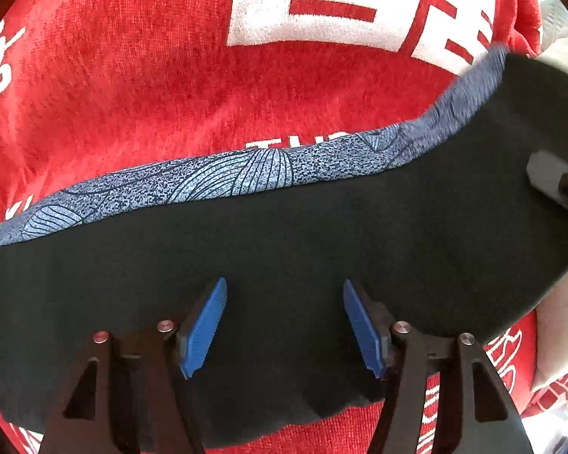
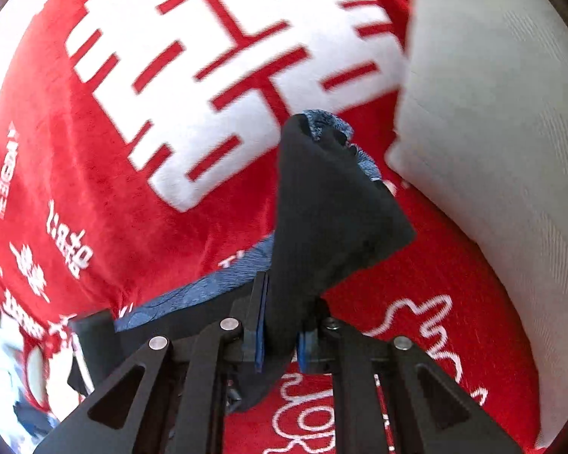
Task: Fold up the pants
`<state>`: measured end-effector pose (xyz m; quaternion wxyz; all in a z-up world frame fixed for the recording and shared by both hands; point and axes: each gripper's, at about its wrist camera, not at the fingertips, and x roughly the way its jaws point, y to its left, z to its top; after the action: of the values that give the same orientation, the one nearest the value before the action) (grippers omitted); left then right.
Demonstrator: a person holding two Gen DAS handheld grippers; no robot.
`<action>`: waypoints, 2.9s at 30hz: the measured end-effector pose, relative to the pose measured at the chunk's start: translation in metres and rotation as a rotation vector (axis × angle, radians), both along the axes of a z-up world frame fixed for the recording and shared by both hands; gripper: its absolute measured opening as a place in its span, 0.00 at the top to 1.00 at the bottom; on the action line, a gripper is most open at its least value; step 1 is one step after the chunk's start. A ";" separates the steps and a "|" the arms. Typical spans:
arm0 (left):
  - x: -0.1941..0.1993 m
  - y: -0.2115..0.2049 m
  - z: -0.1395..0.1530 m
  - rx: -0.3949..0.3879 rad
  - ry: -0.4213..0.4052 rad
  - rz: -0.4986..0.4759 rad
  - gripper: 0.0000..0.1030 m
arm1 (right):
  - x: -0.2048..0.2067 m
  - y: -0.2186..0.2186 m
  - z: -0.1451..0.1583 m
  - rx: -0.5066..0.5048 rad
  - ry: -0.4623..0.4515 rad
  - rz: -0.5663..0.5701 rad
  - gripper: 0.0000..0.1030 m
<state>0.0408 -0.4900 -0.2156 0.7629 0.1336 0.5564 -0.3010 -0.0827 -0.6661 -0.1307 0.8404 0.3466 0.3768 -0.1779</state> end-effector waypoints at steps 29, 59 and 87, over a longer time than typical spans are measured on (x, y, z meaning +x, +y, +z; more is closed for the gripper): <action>0.128 0.291 0.008 0.123 0.015 0.268 0.37 | 0.138 0.312 -0.058 -0.640 0.440 0.577 0.81; 0.104 0.178 0.029 -0.050 0.271 -0.070 0.34 | 0.039 0.175 -0.019 -0.289 0.411 0.232 0.41; 0.076 0.200 0.060 0.004 0.154 -0.023 0.92 | 0.048 0.101 -0.019 -0.091 0.314 0.162 0.62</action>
<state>0.1168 -0.2896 -0.1559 0.7139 0.1180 0.6127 -0.3180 -0.0346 -0.5649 -0.1499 0.7977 0.2448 0.5215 -0.1785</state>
